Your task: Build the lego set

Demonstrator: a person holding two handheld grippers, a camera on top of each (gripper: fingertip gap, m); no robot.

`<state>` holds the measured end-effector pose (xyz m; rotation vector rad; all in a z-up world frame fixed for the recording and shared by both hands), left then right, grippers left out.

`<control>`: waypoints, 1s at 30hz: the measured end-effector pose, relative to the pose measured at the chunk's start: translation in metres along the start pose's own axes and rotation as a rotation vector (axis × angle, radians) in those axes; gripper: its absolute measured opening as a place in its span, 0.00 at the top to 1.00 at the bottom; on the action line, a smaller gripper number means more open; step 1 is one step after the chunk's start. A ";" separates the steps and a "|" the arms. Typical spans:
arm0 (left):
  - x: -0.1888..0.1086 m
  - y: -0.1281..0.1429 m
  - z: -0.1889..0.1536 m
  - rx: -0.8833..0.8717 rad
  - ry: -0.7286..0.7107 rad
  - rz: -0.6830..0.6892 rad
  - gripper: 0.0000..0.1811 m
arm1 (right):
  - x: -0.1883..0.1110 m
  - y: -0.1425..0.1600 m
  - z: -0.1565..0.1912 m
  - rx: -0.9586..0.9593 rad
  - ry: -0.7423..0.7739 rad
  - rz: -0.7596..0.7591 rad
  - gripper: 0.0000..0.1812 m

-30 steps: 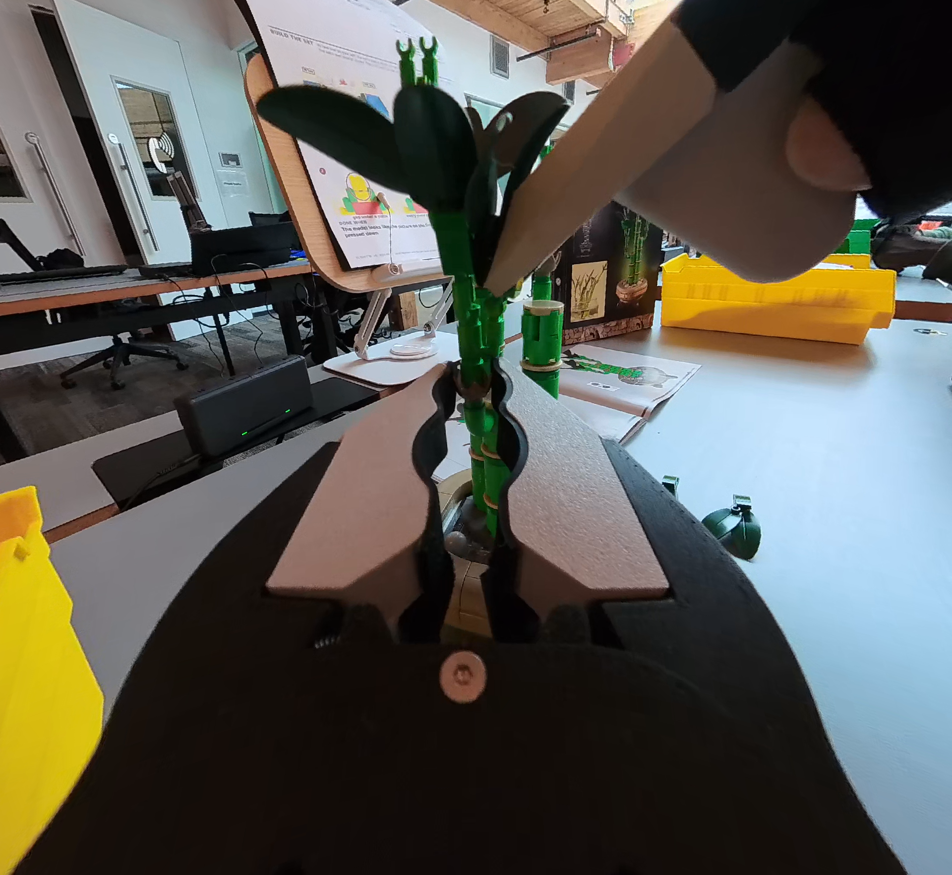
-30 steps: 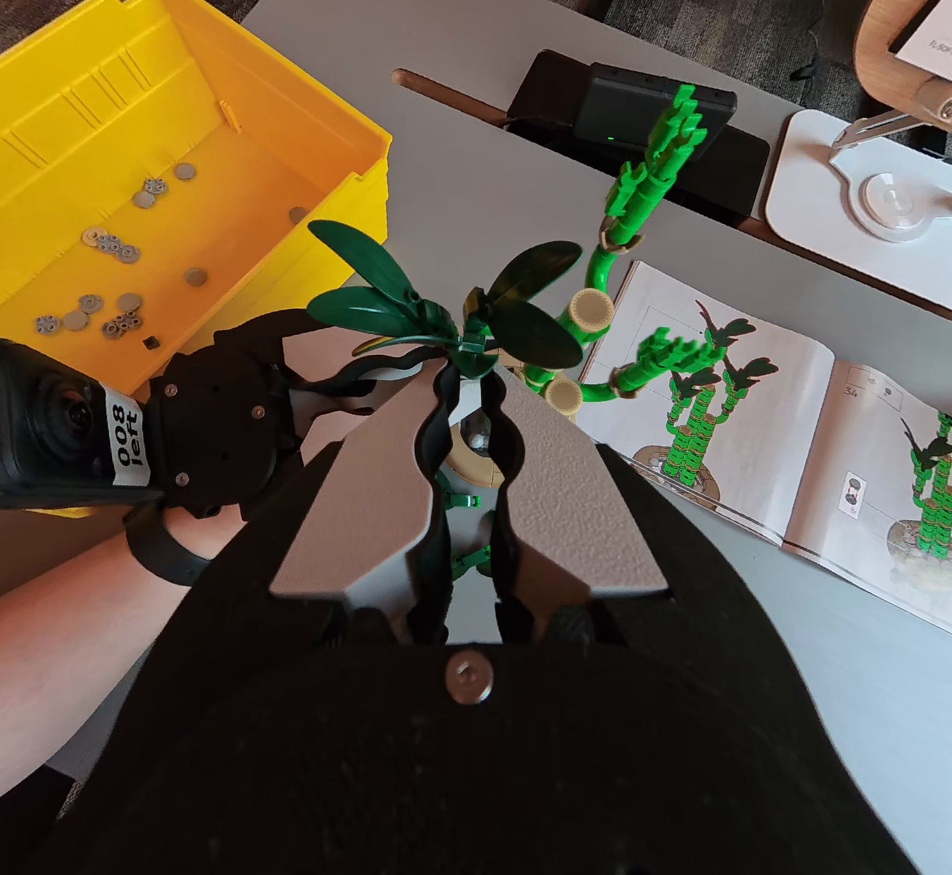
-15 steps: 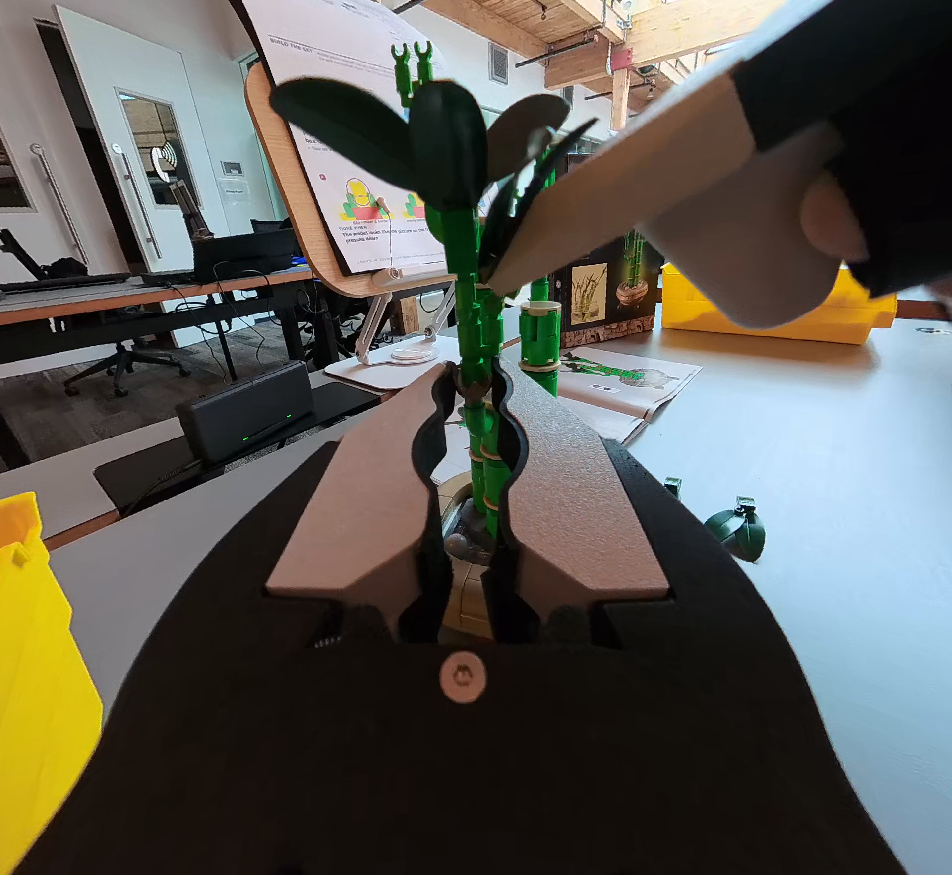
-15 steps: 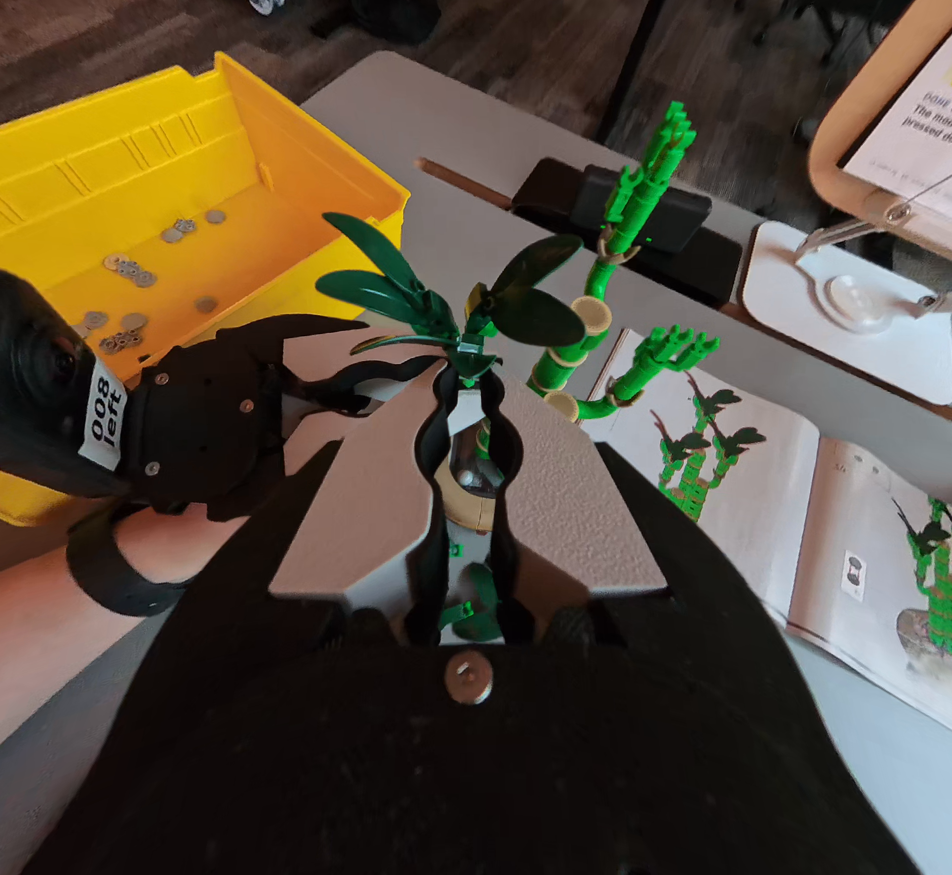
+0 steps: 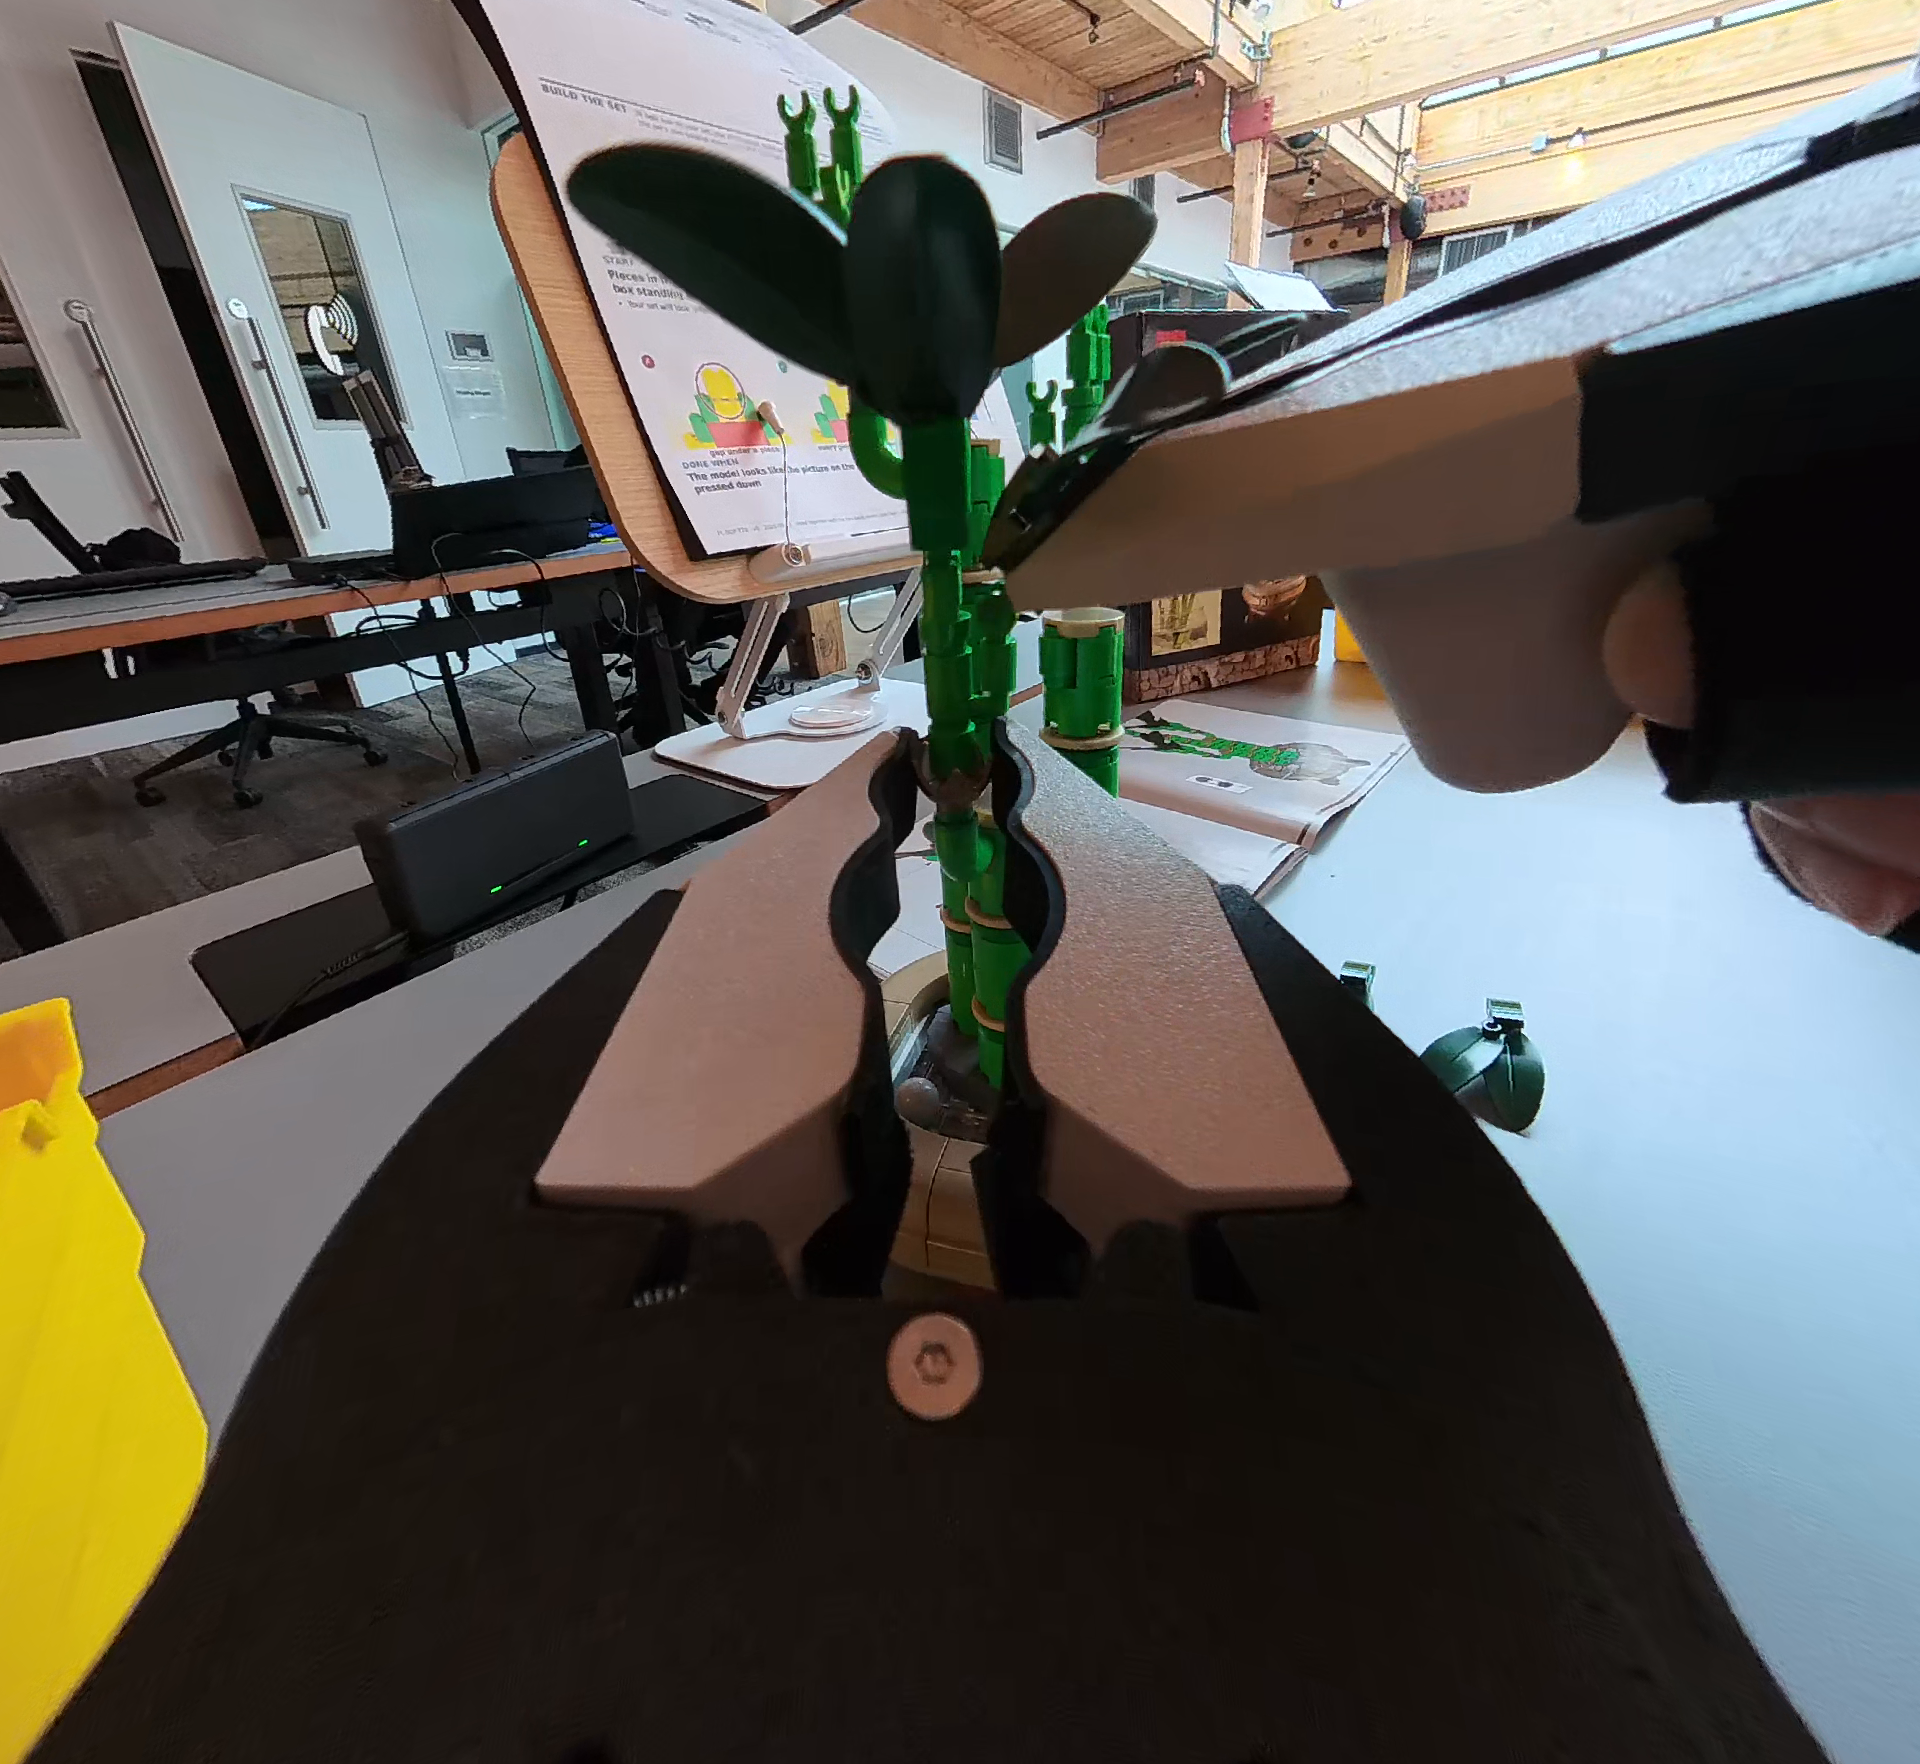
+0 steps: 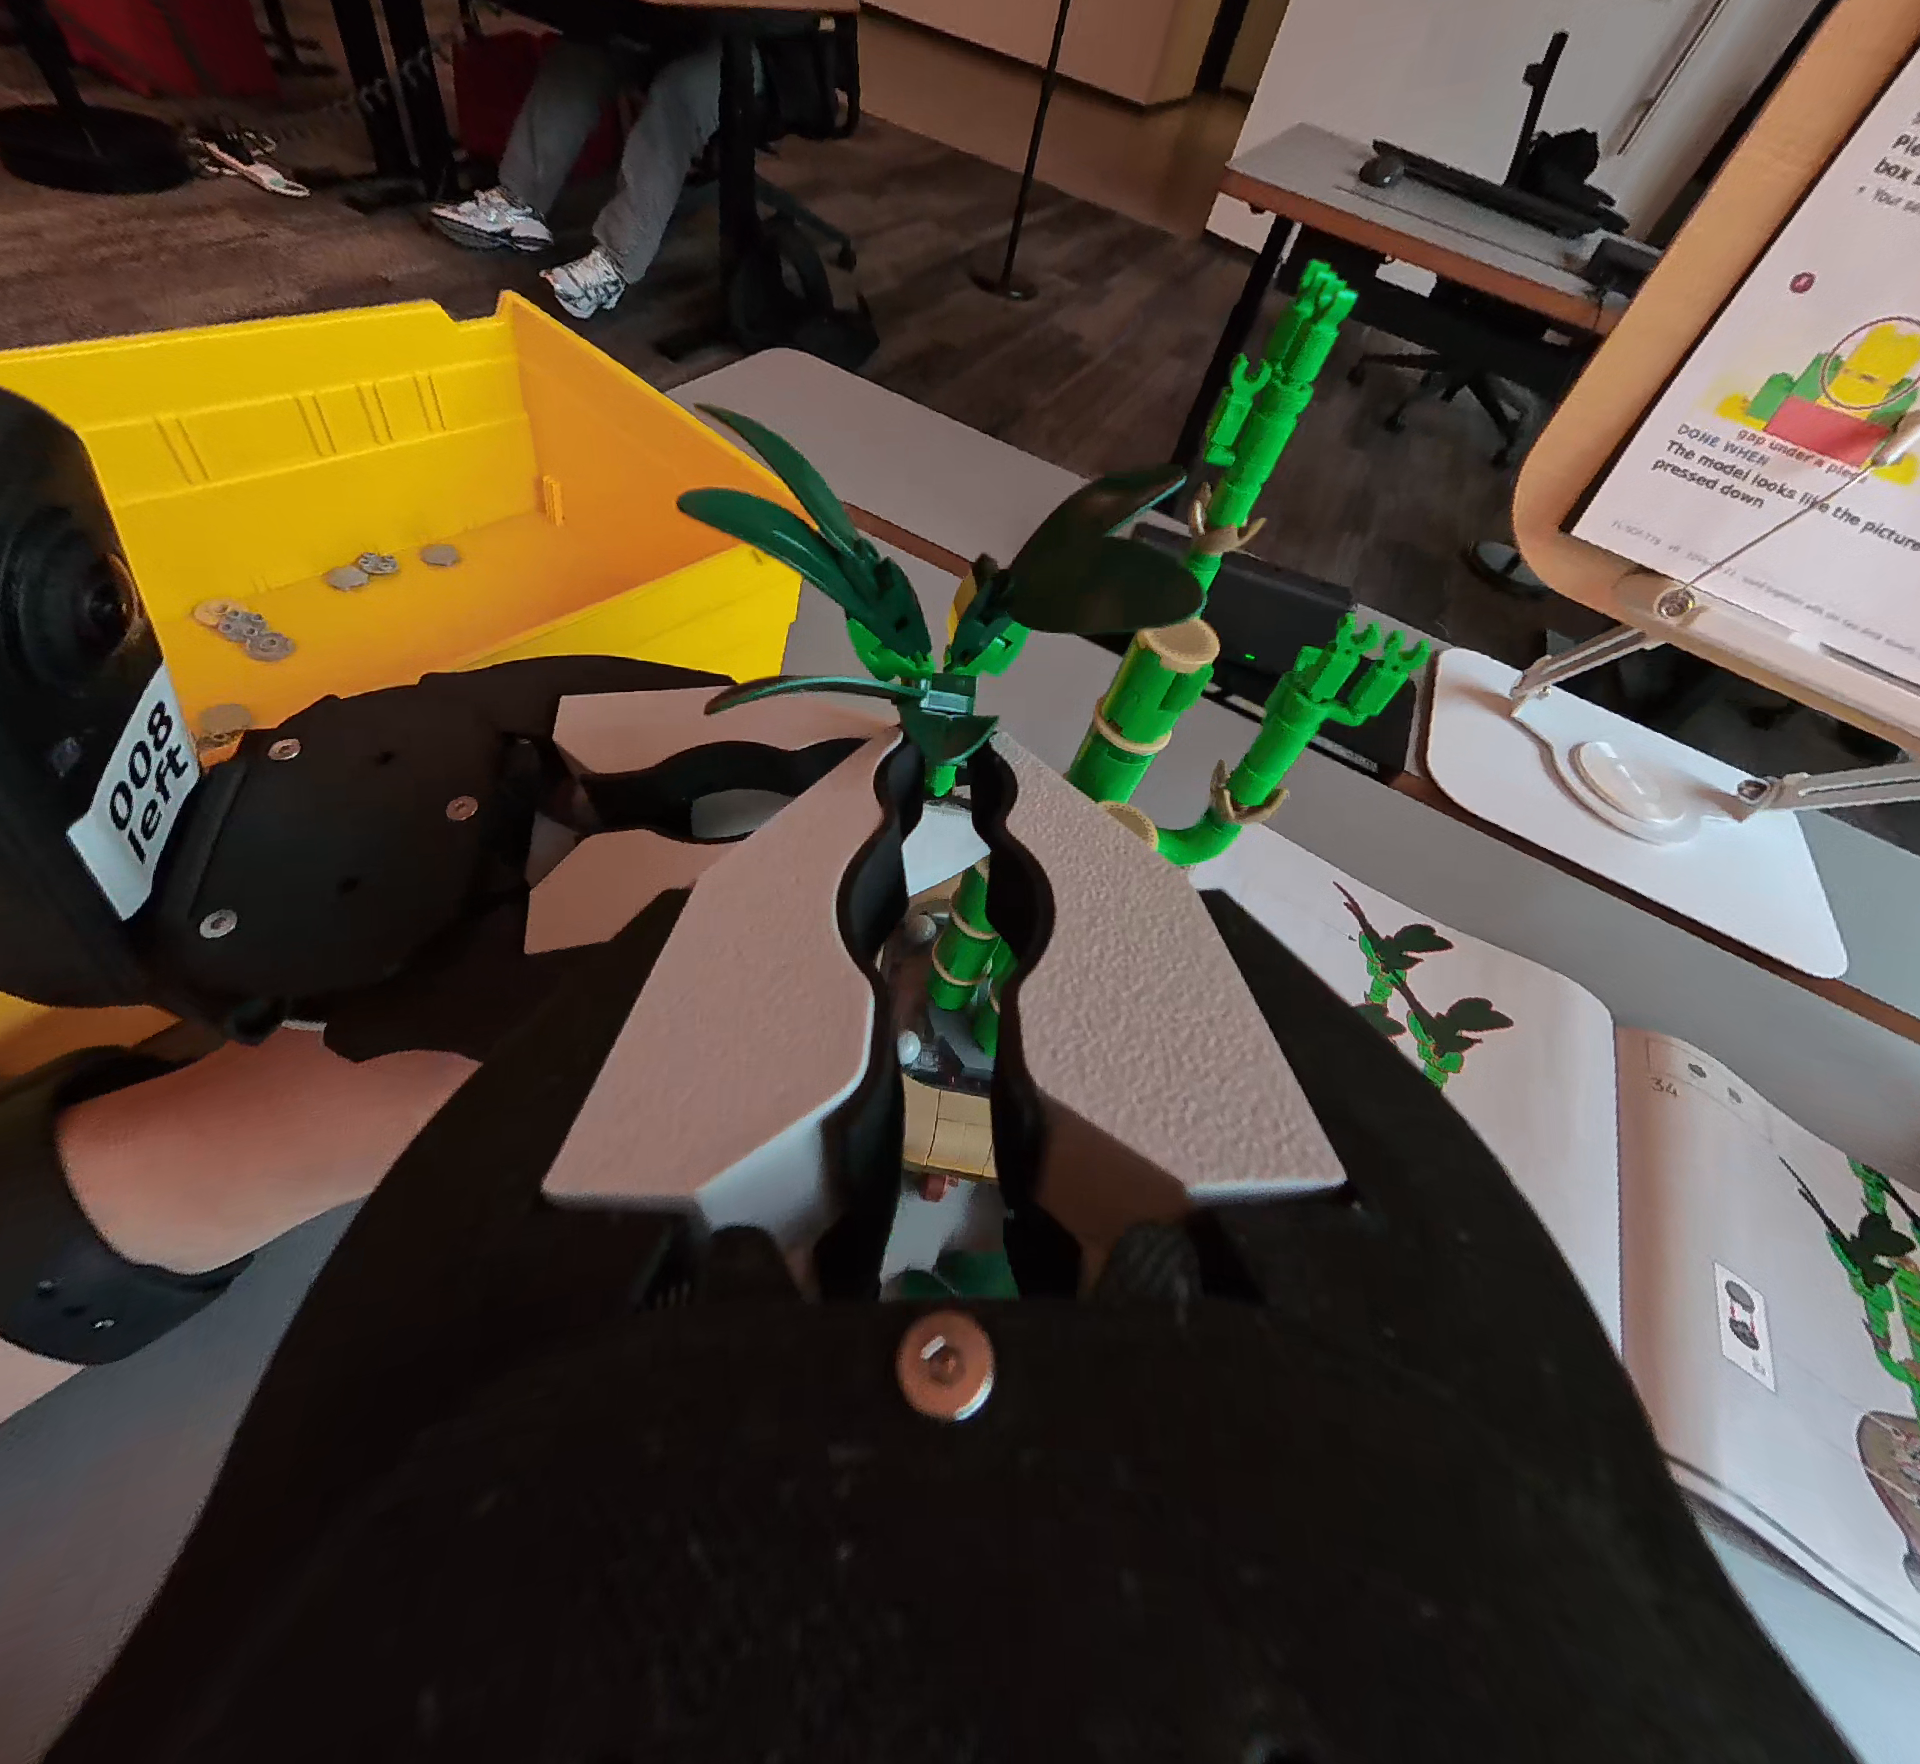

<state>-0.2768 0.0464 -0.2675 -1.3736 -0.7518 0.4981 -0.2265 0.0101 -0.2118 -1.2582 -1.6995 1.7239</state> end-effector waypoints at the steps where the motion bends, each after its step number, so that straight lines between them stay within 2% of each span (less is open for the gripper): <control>1: 0.000 0.000 0.000 0.000 -0.001 -0.001 0.94 | 0.000 0.000 0.000 -0.004 -0.008 -0.009 0.96; 11: -0.001 0.000 0.001 -0.015 -0.004 -0.012 0.93 | 0.000 0.004 -0.005 0.012 -0.090 -0.074 0.96; 19: -0.002 -0.001 0.002 -0.008 -0.011 -0.019 0.90 | -0.002 0.006 -0.014 0.076 -0.236 -0.115 0.96; 23: -0.002 -0.001 0.000 0.013 -0.011 -0.015 0.93 | -0.002 0.008 -0.016 0.111 -0.285 -0.122 0.95; 30: -0.002 -0.001 0.002 0.007 -0.014 -0.012 0.93 | 0.000 0.009 -0.015 0.105 -0.281 -0.128 0.92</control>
Point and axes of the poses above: each gripper's, where its closed fingertips meet, x out along the fingers, y out of its underside, z = x × y across the jaws, the point moved 6 cm from there along -x, back along the fingers, and after that the axes turned 11 degrees about -y, right-handed, at the moved point
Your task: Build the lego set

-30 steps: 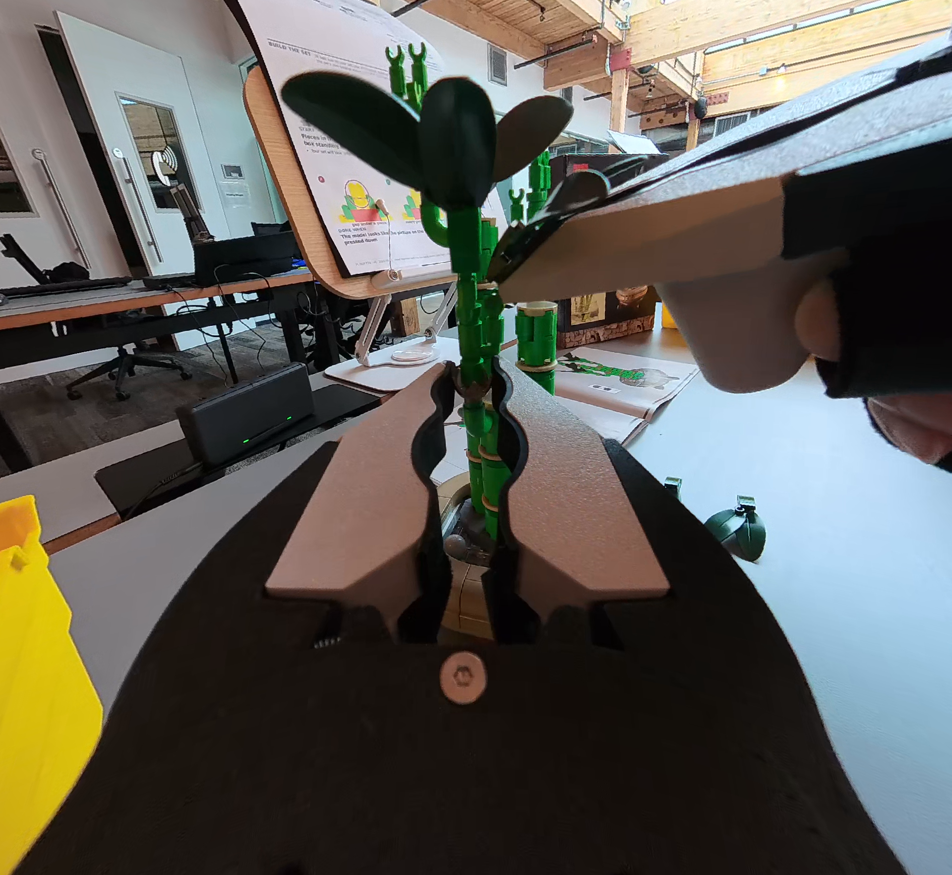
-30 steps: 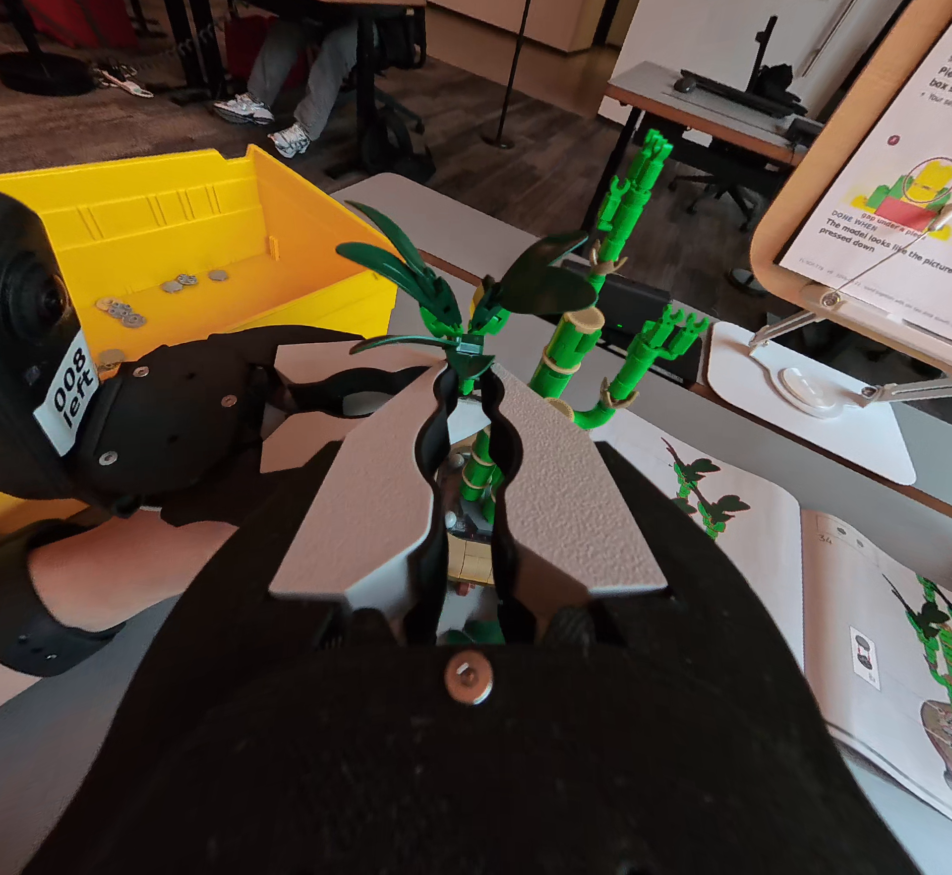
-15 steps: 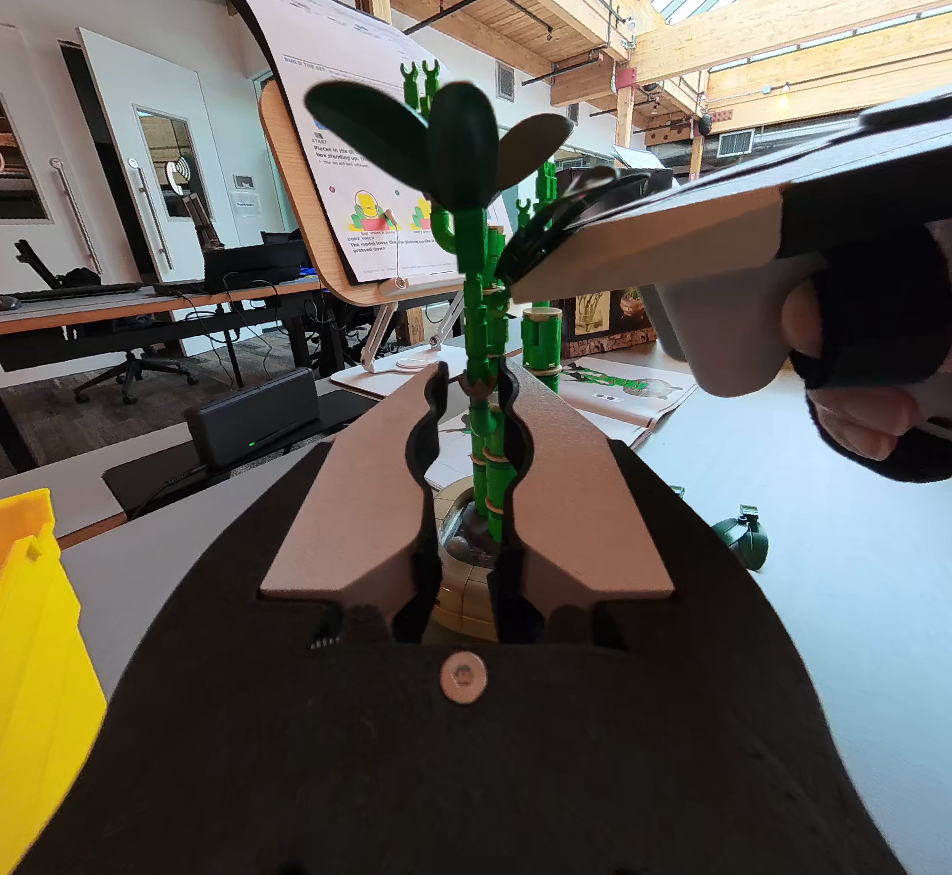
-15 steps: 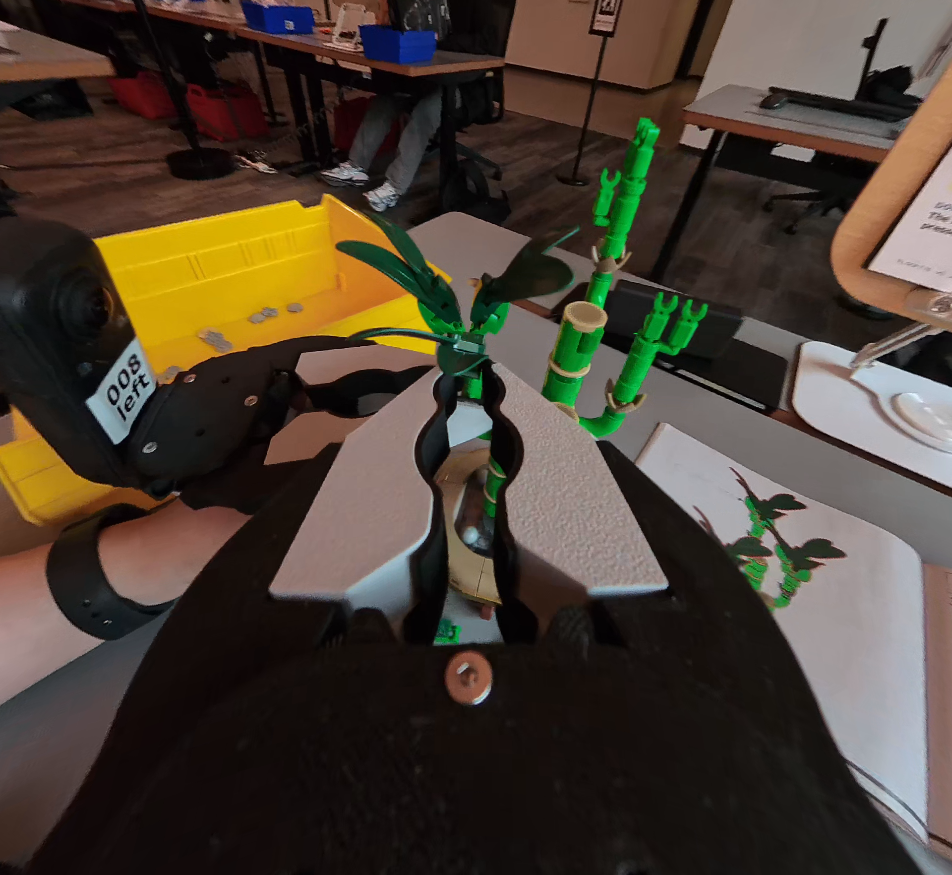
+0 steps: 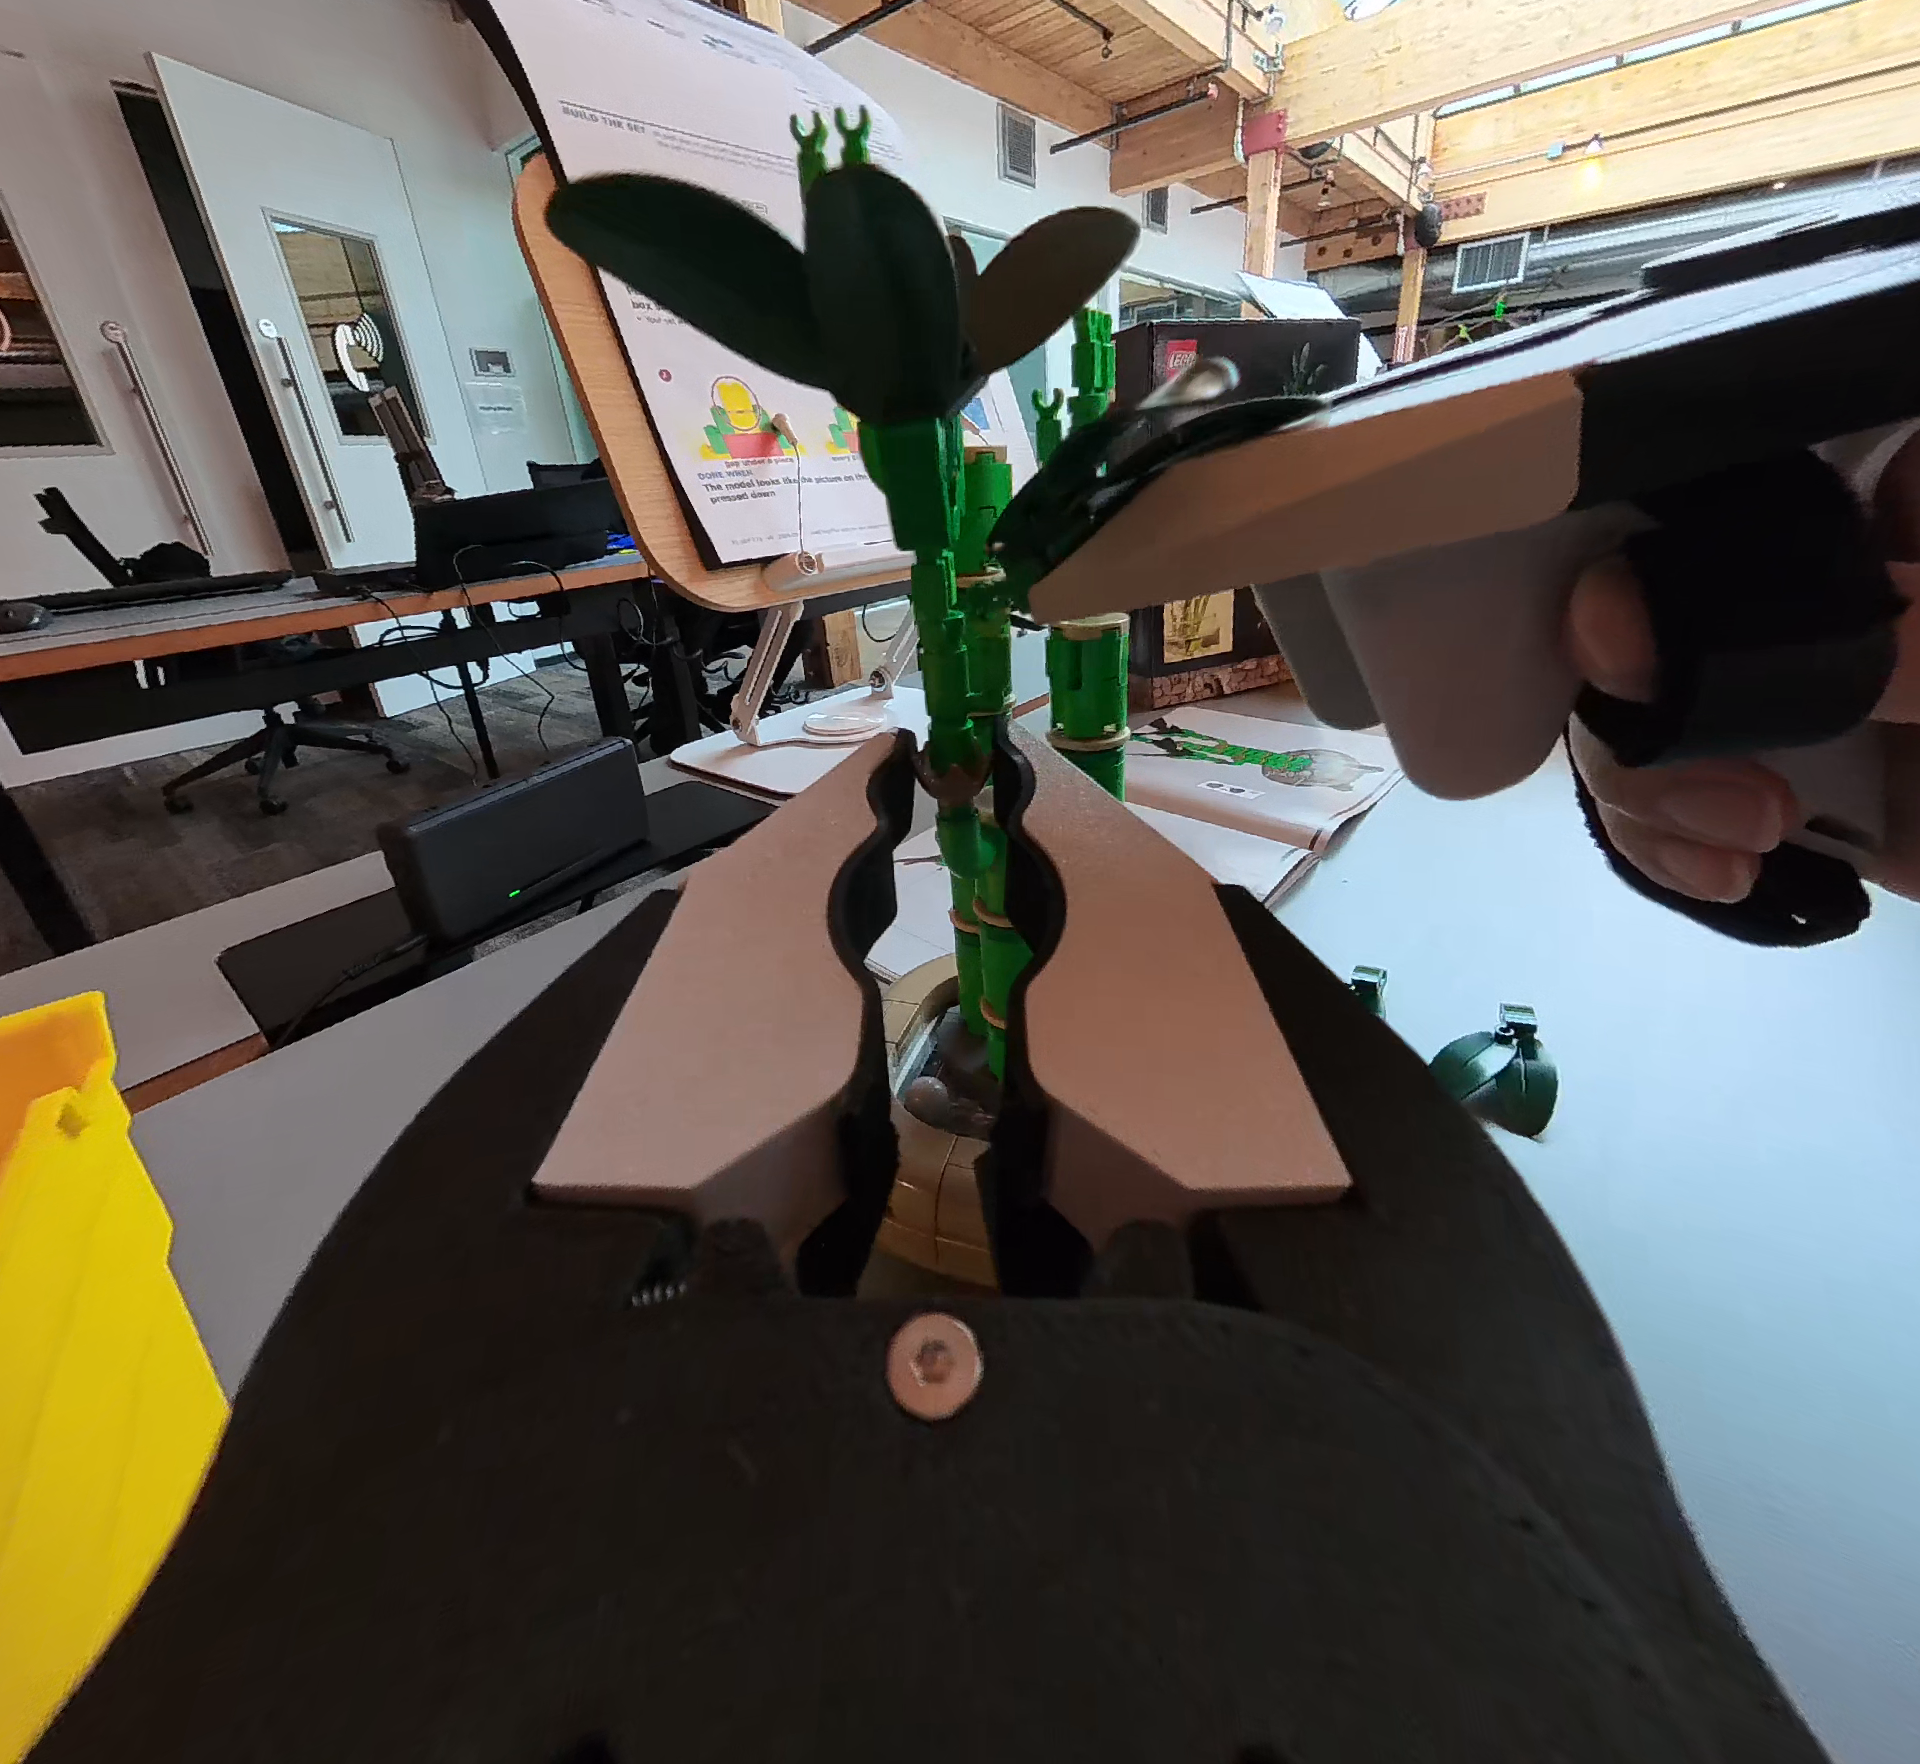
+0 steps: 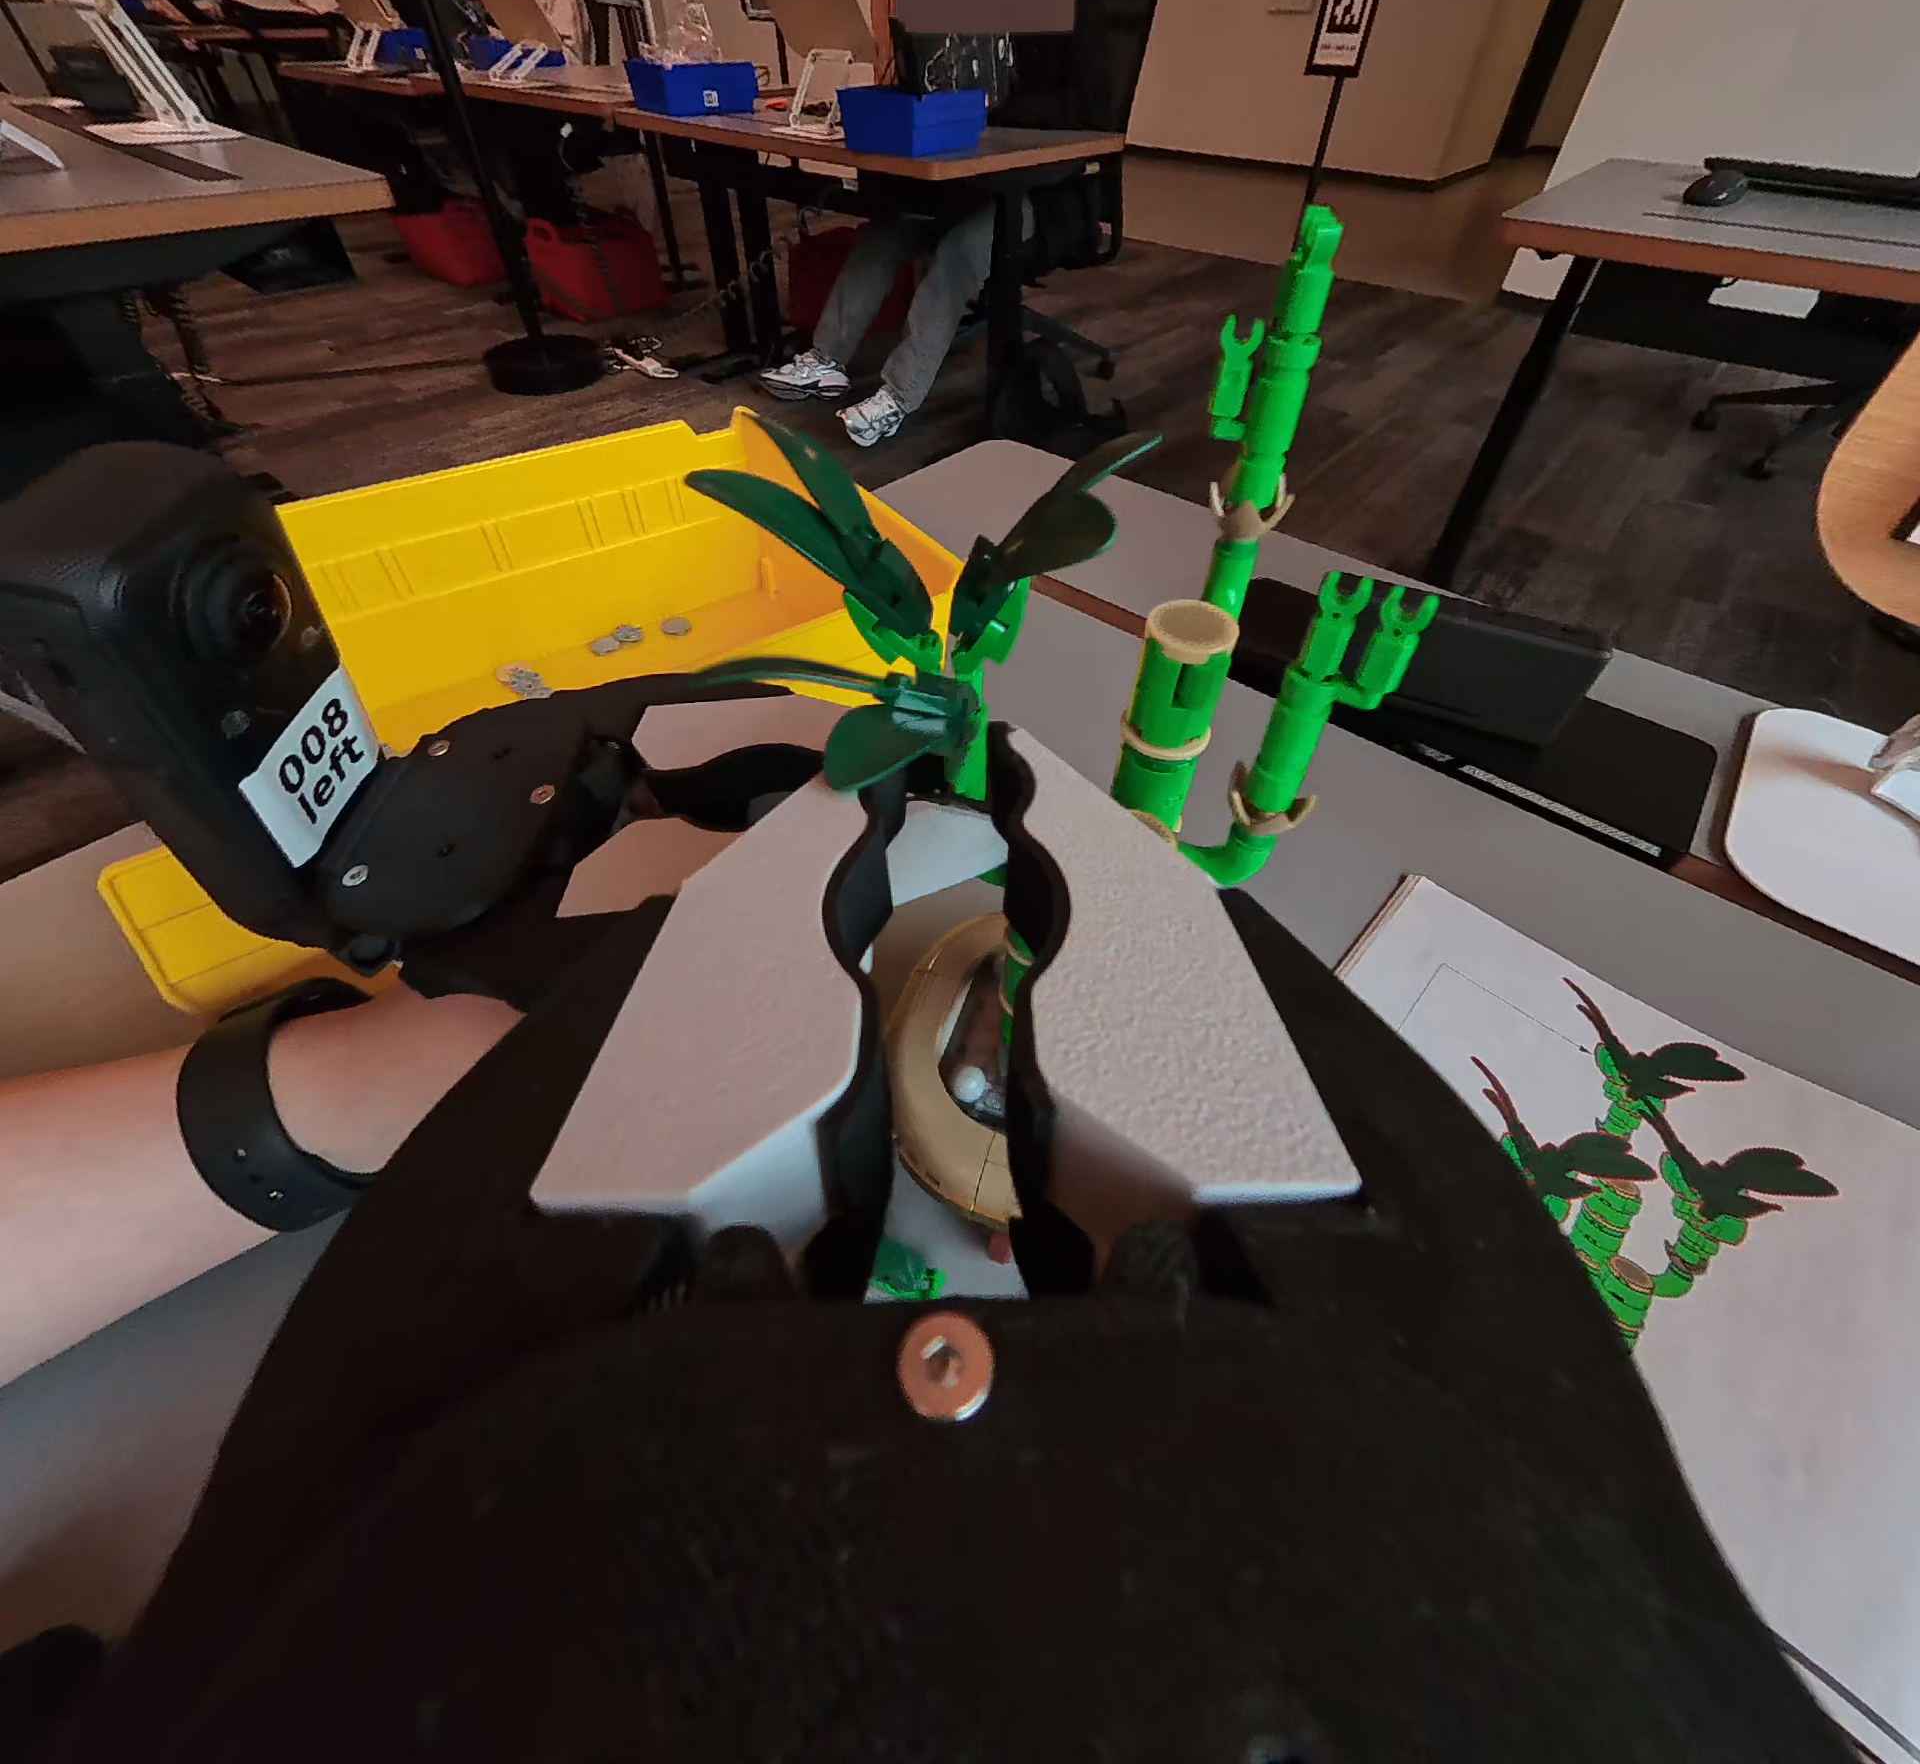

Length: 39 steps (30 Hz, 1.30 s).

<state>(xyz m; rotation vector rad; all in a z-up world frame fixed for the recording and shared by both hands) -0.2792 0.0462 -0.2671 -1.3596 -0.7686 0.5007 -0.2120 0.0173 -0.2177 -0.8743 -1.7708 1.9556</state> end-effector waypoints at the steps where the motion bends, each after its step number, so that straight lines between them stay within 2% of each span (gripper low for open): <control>1: 0.000 0.000 0.000 0.001 0.000 0.001 0.93 | 0.001 0.000 0.001 0.003 0.001 -0.004 0.92; 12: 0.000 -0.001 -0.002 0.014 -0.010 0.001 0.93 | 0.000 -0.001 -0.001 0.041 0.026 -0.023 0.95; 25: 0.000 -0.001 -0.001 0.003 -0.019 0.026 0.94 | 0.005 -0.007 0.004 -0.121 0.071 0.190 0.96; 39: 0.001 -0.002 -0.002 -0.016 -0.004 0.054 0.94 | 0.003 -0.007 0.004 -0.142 0.073 0.214 0.96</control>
Point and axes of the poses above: each gripper's, where its closed fingertips meet, x out along the fingers, y out of its underside, z = x × y across the jaws, the point moved 6 cm from there along -x, back along the fingers, and after that the axes turned 11 degrees about -y, right-handed, at the moved point
